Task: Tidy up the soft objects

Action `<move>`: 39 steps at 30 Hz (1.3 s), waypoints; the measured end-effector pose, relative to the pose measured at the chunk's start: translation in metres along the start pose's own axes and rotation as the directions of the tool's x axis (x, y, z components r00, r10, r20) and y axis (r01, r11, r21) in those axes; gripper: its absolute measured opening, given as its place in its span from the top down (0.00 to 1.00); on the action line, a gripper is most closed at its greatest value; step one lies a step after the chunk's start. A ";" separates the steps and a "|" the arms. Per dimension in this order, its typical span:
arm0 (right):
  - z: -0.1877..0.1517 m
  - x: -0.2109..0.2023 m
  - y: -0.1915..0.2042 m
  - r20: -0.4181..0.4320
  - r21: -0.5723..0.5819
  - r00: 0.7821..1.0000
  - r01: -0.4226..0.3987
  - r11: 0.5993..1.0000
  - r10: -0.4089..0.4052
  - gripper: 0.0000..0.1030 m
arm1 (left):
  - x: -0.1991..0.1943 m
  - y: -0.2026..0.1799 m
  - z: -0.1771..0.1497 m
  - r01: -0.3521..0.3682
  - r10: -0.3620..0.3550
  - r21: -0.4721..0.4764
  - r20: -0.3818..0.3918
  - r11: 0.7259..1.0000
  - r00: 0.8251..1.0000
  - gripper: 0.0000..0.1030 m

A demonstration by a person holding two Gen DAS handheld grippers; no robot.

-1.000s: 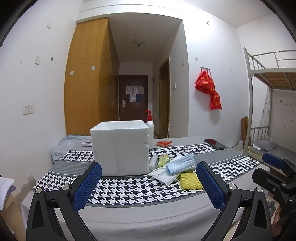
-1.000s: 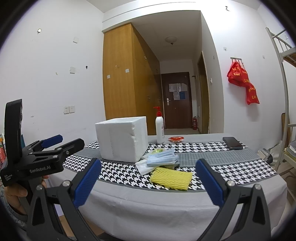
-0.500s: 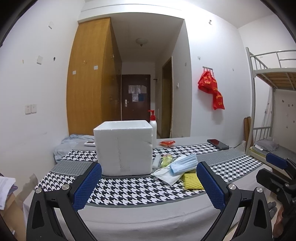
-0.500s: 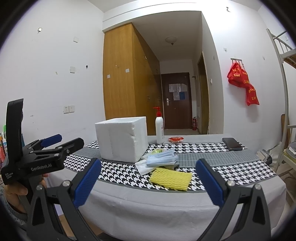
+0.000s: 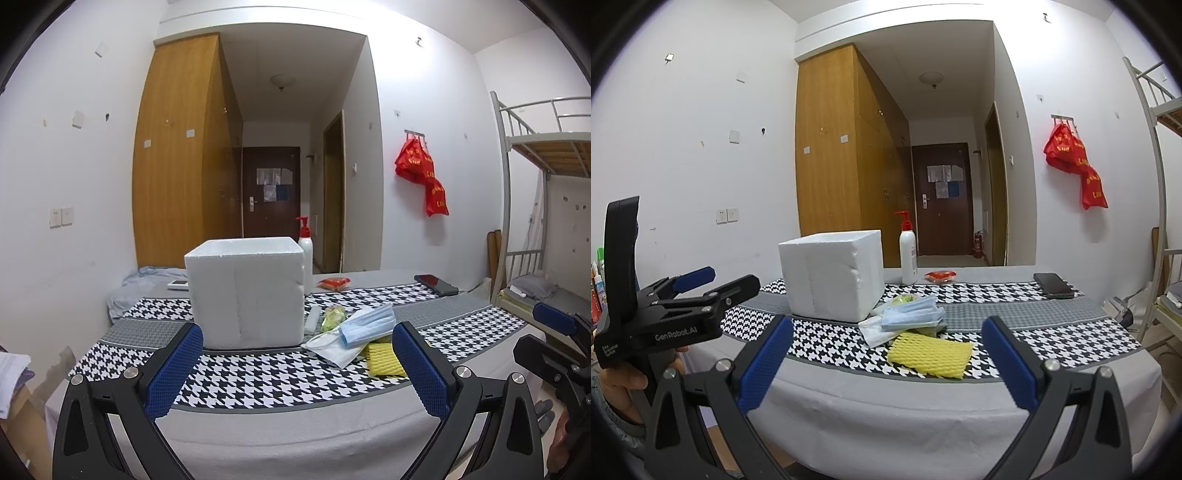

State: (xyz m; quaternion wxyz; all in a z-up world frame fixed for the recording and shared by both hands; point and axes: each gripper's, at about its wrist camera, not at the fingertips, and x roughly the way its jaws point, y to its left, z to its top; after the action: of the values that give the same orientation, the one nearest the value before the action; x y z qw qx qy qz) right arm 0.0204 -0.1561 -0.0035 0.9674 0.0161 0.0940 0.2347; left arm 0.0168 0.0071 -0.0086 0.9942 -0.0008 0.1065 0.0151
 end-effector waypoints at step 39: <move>-0.003 0.080 -0.048 -0.190 0.040 0.980 0.068 0.997 -0.059 0.00 | 0.097 -0.017 0.013 0.246 -0.232 0.083 -0.153 0.966 0.961 0.01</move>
State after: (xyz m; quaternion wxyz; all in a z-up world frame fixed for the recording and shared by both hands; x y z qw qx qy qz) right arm 0.1118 -0.1622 -0.0239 0.9605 0.0133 0.1909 0.2020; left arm 0.1148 -0.0070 -0.0165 0.9774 0.0354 0.1767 -0.1107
